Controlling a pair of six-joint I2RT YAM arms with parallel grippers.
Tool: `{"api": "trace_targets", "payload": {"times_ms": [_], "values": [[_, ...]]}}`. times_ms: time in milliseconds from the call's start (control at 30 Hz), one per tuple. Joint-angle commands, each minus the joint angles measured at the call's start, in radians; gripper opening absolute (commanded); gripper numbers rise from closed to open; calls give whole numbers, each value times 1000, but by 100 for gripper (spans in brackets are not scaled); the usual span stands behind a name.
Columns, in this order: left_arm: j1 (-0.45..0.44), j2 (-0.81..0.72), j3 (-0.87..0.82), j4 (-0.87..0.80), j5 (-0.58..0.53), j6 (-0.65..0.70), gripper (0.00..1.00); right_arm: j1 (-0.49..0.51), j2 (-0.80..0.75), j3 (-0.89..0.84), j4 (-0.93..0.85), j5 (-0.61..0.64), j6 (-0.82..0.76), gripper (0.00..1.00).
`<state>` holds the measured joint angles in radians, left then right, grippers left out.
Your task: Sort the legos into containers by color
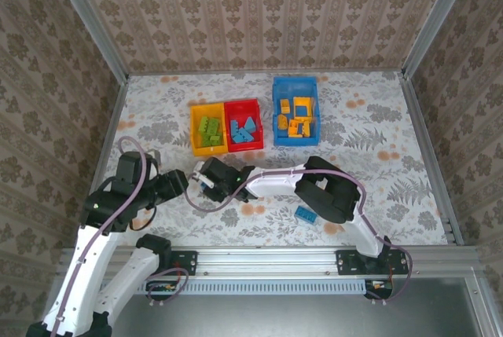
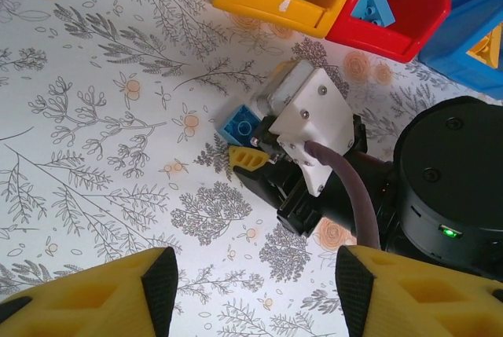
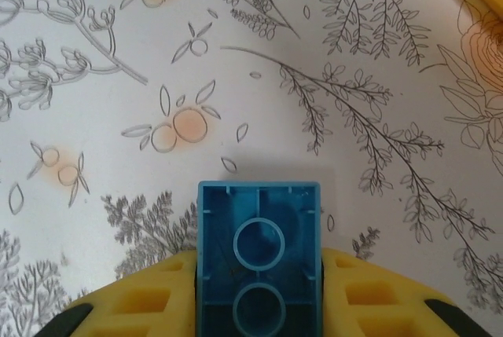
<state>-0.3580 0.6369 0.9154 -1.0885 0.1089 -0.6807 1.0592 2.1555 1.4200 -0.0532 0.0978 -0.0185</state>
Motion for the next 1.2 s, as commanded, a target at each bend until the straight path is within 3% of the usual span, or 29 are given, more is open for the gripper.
{"api": "trace_targets", "payload": {"times_ms": [0, 200, 400, 633, 900, 1167], "values": [[1, -9, -37, 6, 87, 6, 60, -10, -85, -50, -12, -8, 19, 23], [-6, 48, -62, 197, 193, -8, 61, -63, -283, -140, 9, 16, 113, 19], [-42, 211, -27, 373, 186, 3, 61, -212, -388, -180, 15, 11, 313, 20], [-106, 399, 67, 465, 151, 70, 61, -347, -214, 86, -119, -31, 458, 20], [-142, 473, 95, 500, 143, 93, 61, -405, 47, 457, -318, -54, 536, 24], [-147, 474, 96, 487, 145, 104, 60, -421, 157, 627, -400, -54, 567, 49]]}}
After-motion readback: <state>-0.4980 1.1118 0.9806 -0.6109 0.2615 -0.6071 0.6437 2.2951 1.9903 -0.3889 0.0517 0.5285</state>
